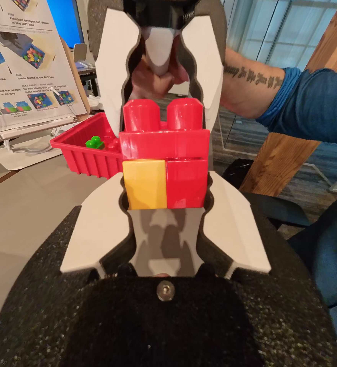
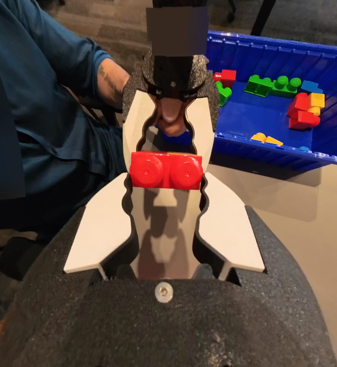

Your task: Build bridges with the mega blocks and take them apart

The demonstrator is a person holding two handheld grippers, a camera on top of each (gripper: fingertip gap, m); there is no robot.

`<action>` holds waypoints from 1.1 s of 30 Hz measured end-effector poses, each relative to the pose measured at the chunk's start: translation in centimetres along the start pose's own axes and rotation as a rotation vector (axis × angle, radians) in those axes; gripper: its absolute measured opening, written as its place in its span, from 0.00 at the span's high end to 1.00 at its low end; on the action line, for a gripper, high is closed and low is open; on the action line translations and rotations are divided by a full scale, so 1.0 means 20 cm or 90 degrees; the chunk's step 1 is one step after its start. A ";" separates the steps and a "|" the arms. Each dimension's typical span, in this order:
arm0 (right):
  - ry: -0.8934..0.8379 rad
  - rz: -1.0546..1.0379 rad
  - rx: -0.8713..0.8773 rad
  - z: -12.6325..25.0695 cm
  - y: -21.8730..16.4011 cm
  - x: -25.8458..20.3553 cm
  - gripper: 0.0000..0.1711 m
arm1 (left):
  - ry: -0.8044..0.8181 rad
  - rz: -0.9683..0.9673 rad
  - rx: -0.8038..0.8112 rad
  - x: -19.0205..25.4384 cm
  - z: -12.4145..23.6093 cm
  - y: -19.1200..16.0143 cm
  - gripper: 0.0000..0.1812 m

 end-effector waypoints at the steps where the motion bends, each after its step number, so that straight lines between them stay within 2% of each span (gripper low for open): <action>1: 0.008 -0.005 0.018 0.01 0.00 0.00 0.61 | -0.007 0.004 0.011 0.01 0.00 0.01 0.59; 10: -0.017 -0.005 0.027 0.02 0.00 0.00 0.61 | -0.002 0.003 0.054 0.01 0.04 0.06 0.59; 22: -0.002 -0.026 0.097 0.01 0.03 0.00 0.61 | -0.040 0.046 0.109 0.01 0.07 0.08 0.59; 33: 0.014 -0.033 0.064 0.00 0.04 0.01 0.61 | -0.016 0.029 0.102 0.00 0.07 0.07 0.59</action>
Point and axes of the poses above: each gripper's, where its closed fingertips meet, z back along the fingers, y out of its top, x = y × z across the jaws, the point moved 1 cm from there along z, back along the fingers, and after that the axes turned 12 degrees about -x, right-handed, at the moved point
